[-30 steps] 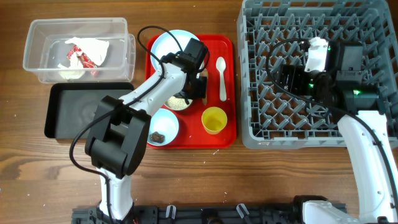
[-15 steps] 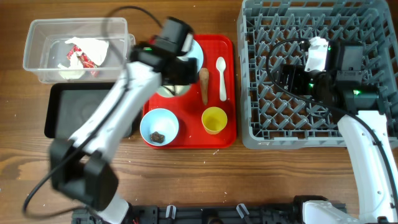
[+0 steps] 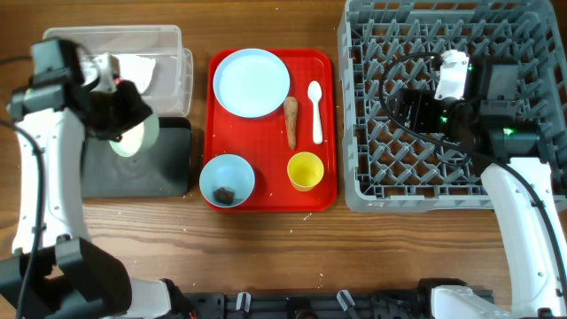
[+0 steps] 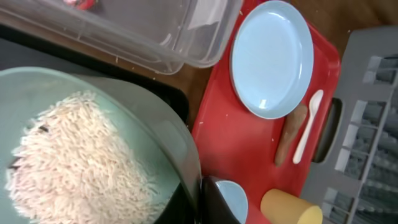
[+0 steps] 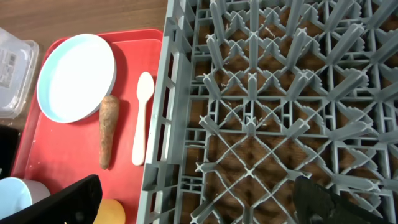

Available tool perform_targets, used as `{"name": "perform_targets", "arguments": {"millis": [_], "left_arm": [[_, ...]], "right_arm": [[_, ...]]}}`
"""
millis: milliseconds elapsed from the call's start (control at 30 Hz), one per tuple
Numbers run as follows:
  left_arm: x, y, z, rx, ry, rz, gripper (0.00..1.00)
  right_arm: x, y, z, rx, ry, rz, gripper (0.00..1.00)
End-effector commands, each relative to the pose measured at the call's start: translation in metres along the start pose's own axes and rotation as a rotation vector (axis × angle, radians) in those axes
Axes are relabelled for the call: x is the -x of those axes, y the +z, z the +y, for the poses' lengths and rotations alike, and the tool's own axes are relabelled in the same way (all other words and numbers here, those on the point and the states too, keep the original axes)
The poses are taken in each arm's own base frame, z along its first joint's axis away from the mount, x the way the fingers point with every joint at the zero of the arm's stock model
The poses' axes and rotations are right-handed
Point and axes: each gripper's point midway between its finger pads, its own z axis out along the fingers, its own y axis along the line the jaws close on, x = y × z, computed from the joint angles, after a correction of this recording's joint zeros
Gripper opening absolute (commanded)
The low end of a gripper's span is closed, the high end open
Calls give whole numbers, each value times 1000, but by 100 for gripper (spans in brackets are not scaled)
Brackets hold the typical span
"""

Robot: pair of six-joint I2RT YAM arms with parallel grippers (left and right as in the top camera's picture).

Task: Sort waste into correct bins and load items into the dishwasher rack
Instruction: 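Tip the rice bowl over the black tray to pour out the rice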

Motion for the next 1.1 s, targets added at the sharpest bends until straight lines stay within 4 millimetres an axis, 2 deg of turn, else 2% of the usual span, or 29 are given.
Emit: {"name": "perform_targets", "arguments": {"millis": [0,100,133,267,433,533,633,733,800,967,1033,1067], "left_arm": [[-3,13,2,-282,-22,16,4],[-7,20,15,-467,-90,33,4],[-6,18,16,-555,-119,30,4],[8,10,31,-717,-221,-9,4],[20,-19,30,-901,-309,-52,4],[21,-24,33,-919,-397,-25,4],[24,-39,28,-1014,-438,-25,4],[25,-42,30,-1026,-499,-4,4],[25,-44,33,-1030,-601,43,4],[27,-45,37,-1027,-631,43,4],[26,-28,50,-901,-603,20,4],[23,-25,52,-880,-652,47,4]], "right_arm": [[8,-2,2,10,1,-18,100],[8,-2,2,10,2,-19,100],[8,-2,2,10,2,-19,100],[8,-2,2,10,3,-20,100],[8,-2,2,10,2,-19,100],[8,-2,2,10,3,-19,100],[8,-2,2,10,3,-19,100],[8,-2,2,10,3,-19,100],[8,-2,2,10,3,-19,100],[8,-2,2,10,3,-19,100],[9,-2,2,10,3,-21,100],[9,-2,2,10,3,-20,100]]}}
